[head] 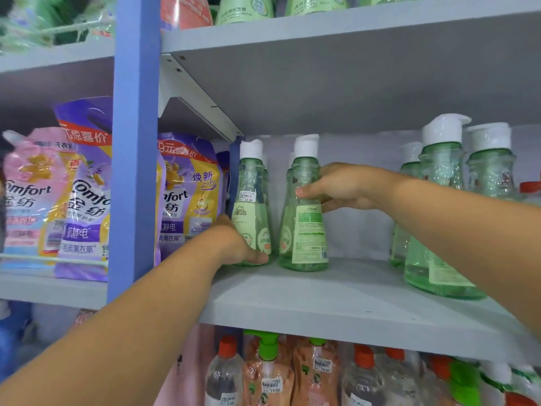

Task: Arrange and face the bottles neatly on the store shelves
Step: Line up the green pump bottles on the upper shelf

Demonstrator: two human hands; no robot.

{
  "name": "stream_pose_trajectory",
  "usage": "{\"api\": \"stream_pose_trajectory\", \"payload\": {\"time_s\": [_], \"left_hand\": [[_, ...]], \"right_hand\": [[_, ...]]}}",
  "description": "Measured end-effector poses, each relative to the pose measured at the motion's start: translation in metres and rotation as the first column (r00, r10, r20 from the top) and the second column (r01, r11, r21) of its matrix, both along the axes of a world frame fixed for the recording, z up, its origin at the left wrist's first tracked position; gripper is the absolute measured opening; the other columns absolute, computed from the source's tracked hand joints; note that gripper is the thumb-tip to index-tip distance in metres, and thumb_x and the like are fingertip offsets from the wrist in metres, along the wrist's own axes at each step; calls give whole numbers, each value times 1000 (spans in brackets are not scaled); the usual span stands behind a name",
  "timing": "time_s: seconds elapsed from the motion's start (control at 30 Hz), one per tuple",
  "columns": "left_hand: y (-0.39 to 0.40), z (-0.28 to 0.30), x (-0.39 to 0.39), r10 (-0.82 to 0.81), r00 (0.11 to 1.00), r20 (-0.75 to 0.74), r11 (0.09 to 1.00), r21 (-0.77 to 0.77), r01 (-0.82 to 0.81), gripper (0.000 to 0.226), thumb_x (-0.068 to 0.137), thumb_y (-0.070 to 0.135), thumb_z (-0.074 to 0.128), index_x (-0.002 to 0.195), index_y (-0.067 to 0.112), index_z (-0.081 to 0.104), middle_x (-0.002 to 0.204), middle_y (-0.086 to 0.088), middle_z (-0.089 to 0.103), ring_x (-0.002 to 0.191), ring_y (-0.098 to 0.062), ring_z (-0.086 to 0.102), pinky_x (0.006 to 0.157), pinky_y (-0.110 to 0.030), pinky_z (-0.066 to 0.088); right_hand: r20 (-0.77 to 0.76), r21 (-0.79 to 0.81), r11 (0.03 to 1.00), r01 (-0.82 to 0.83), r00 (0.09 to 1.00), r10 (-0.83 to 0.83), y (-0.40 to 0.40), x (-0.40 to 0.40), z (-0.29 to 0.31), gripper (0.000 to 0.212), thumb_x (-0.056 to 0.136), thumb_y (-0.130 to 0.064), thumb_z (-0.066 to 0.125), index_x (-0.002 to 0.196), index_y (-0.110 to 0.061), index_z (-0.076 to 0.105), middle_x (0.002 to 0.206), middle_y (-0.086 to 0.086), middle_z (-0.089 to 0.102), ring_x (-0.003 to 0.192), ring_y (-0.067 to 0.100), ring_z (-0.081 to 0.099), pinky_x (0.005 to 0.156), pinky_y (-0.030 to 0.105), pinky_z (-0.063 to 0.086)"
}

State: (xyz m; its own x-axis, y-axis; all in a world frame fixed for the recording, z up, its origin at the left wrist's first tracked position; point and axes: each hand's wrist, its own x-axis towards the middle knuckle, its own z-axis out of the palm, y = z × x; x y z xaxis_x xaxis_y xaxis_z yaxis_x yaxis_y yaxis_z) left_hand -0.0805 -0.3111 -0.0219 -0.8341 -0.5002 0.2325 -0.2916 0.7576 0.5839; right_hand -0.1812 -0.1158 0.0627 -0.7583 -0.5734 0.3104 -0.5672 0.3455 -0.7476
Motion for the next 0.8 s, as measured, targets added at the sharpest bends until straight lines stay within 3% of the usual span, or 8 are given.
{"api": "stream_pose_trajectory", "payload": {"time_s": [0.1, 0.2, 0.33, 0.43, 0.5, 0.57, 0.67, 0.8], "left_hand": [[1, -1, -4, 0, 999, -35, 999, 39, 1, 116, 67, 54, 90, 152, 8, 27, 149, -10, 48, 131, -30, 49, 107, -40, 45], [3, 1, -6, -11, 991, -136, 996, 88, 23, 81, 80, 51, 82, 138, 7, 47, 135, -10, 59, 103, -24, 53, 86, -32, 46], [1, 3, -7, 14, 991, -131, 999, 52, -7, 84, 78, 57, 81, 139, 7, 49, 137, -10, 59, 120, -28, 58, 98, -36, 50], [0, 1, -9, 13, 993, -121, 1000, 27, -10, 86, 77, 60, 80, 138, 7, 49, 136, -10, 60, 121, -30, 58, 100, -38, 51], [0, 0, -9, 4, 991, -133, 1000, 28, 0, 84, 78, 60, 79, 136, 7, 49, 134, -10, 61, 119, -30, 59, 94, -35, 51], [0, -1, -8, -1, 991, -134, 1000, 25, 5, 81, 81, 59, 77, 137, 7, 48, 133, -10, 60, 118, -29, 58, 90, -33, 49], [-1, -2, -8, -5, 991, -131, 1000, 22, 8, 79, 84, 57, 75, 139, 8, 46, 135, -11, 59, 120, -30, 58, 96, -36, 50], [-3, -3, -11, -9, 992, -128, 1000, 19, 12, 77, 84, 55, 76, 138, 8, 47, 136, -10, 59, 121, -31, 58, 98, -37, 50]], "right_hand": [[63, -66, 996, -59, 996, 63, -5, -2, -9, 30, 97, -20, 67, 126, -11, 62, 118, 8, 75, 103, 17, 73, 94, 34, 57], [-33, -80, 997, 3, 999, -6, -13, -2, -21, 37, 89, -40, 76, 117, -18, 66, 108, 3, 78, 100, 19, 75, 87, 33, 60], [-20, -55, 998, -12, 1000, 10, -11, -4, -9, 24, 92, -20, 75, 112, -9, 68, 105, 7, 78, 98, 23, 75, 89, 35, 60], [148, -17, 988, -157, 976, 157, 0, 4, 5, 21, 97, -12, 65, 118, -9, 64, 114, 9, 74, 99, 22, 71, 92, 36, 58], [187, 51, 987, -150, 973, 138, 0, 6, 6, 42, 91, -34, 71, 125, -11, 62, 120, 9, 72, 106, 24, 71, 97, 40, 57], [84, 143, 988, -60, 995, 49, -8, 7, 1, 57, 83, -51, 73, 124, -13, 64, 117, 7, 75, 108, 25, 72, 97, 41, 57], [-31, 77, 997, -23, 999, 25, -12, 2, -2, 37, 91, -30, 75, 121, -10, 66, 111, 8, 77, 105, 25, 74, 96, 41, 58], [84, 32, 994, -107, 991, 104, -1, 0, -4, 26, 99, -12, 63, 125, -15, 61, 124, 11, 72, 111, 21, 71, 94, 37, 58]]}}
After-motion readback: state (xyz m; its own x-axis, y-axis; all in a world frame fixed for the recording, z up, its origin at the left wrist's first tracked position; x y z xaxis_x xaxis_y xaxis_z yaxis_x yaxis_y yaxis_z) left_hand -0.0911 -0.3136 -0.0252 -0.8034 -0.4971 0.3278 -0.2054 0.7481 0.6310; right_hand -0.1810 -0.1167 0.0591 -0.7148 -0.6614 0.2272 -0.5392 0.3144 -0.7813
